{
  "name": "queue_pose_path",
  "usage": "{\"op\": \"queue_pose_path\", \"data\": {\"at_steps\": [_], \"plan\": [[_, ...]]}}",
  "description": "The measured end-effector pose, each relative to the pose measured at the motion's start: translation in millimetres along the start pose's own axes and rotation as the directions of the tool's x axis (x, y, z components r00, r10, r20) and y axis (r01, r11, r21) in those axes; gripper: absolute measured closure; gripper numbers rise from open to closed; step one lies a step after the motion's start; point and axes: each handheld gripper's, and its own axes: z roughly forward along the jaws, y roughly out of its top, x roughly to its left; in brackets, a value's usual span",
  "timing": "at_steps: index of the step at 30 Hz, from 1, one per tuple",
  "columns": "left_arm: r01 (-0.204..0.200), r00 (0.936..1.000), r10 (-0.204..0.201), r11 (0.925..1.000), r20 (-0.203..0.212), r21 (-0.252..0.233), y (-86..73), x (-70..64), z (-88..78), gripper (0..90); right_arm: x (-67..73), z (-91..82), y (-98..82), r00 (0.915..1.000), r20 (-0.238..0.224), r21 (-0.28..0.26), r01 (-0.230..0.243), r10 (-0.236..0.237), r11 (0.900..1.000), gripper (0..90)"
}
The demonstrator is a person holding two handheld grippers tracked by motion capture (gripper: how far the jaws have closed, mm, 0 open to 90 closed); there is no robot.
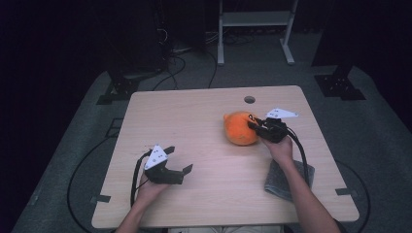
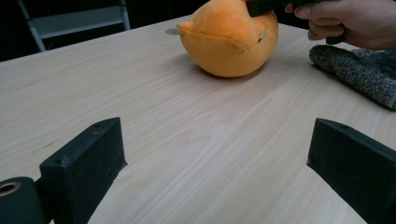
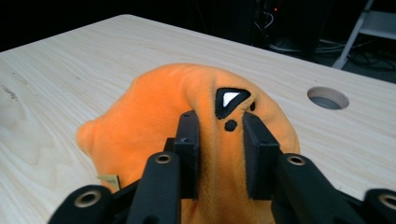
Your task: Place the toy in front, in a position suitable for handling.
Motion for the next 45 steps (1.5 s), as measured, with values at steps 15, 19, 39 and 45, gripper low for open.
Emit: {"op": "queue_pose_path", "data": {"at_steps": [15, 19, 39, 45], "plan": [[-0.003, 1.0000, 0.003, 1.0000, 0.000, -0.005, 1.0, -2.0, 0.2, 3.2, 61.4, -47.4, 17.4, 0.9861, -0.111, -0.074, 0.116, -0.124, 0.990, 74.8], [-0.005, 0.9999, 0.006, 1.0000, 0.014, -0.006, 1.3, -4.2, 1.8, 3.2, 85.5, -53.9, 9.5, 0.9796, -0.144, -0.075, 0.131, -0.140, 0.989, 74.7], [-0.019, 0.9849, 0.018, 0.9998, 0.172, 0.008, 9.2, -30.5, 22.0, 3.8, 128.5, -48.8, -28.2, 0.9810, -0.131, -0.035, 0.140, -0.143, 0.990, 67.2], [-0.049, 0.9733, 0.039, 0.9979, 0.226, 0.041, 17.1, -42.2, 42.6, 3.8, 121.7, -57.1, -27.7, 0.9771, -0.153, -0.020, 0.147, -0.148, 0.989, 43.5]]}}
